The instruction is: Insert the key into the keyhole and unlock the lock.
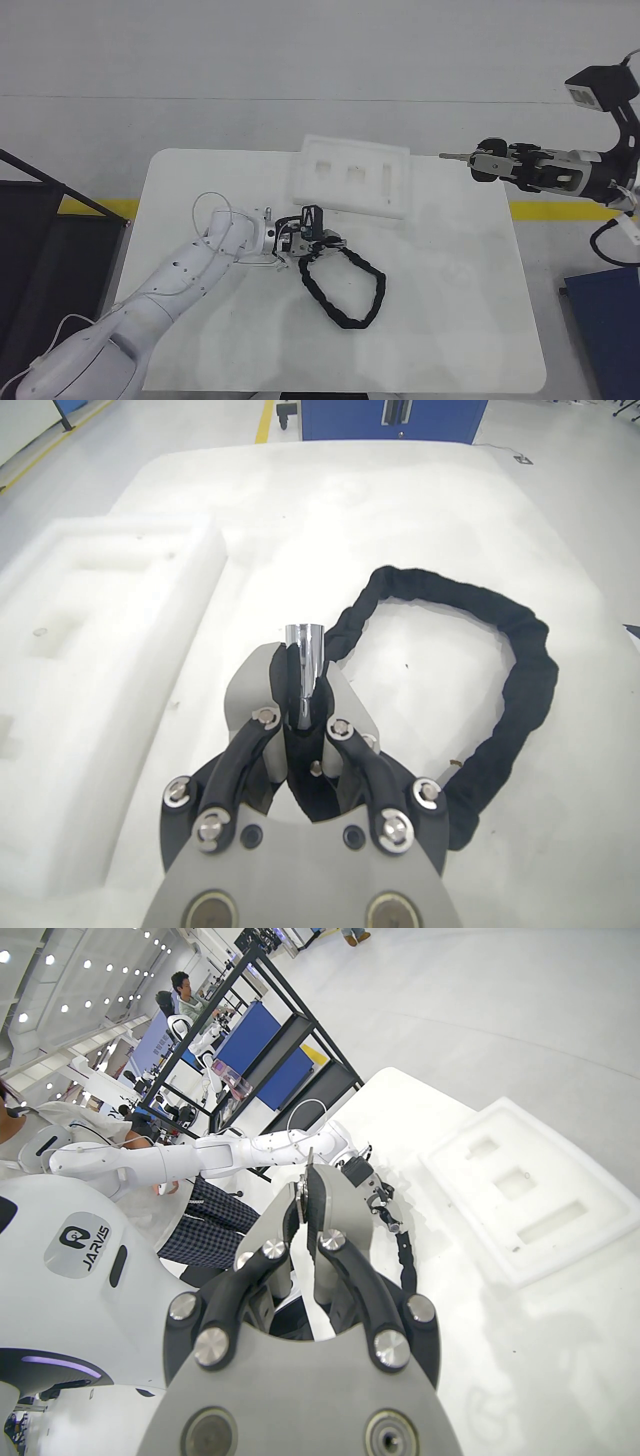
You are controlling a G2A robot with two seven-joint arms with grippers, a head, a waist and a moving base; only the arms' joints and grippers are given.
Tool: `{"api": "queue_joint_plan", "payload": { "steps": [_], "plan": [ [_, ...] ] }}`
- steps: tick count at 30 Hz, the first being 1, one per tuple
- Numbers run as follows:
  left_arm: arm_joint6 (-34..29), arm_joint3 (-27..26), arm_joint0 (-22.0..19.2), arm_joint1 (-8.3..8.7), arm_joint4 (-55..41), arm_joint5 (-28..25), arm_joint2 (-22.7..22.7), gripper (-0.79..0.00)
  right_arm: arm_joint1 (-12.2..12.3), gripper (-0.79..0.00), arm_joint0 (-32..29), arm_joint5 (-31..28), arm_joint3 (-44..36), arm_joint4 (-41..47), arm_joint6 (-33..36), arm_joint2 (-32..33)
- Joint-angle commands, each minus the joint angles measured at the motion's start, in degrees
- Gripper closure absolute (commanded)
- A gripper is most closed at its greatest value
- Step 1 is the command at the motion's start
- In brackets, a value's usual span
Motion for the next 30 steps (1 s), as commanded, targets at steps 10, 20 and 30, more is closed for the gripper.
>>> {"api": "queue_joint_plan", "payload": {
  "steps": [10,20,30],
  "plan": [
    [13.10,-5.78,-2.66,1.87,0.95,-5.28,-2.95,0.000,0.00,0.000,0.00,0.00,0.00,0.00,0.00,0.00],
    [18.91,-10.65,-6.13,2.42,-4.93,-5.28,-3.97,0.000,0.00,0.000,0.00,0.00,0.00,0.00,0.00,0.00],
    [18.91,-12.47,-11.18,2.40,-16.00,-5.28,-2.40,0.000,0.00,0.000,0.00,0.00,0.00,0.00,0.00,0.00]
  ]
}}
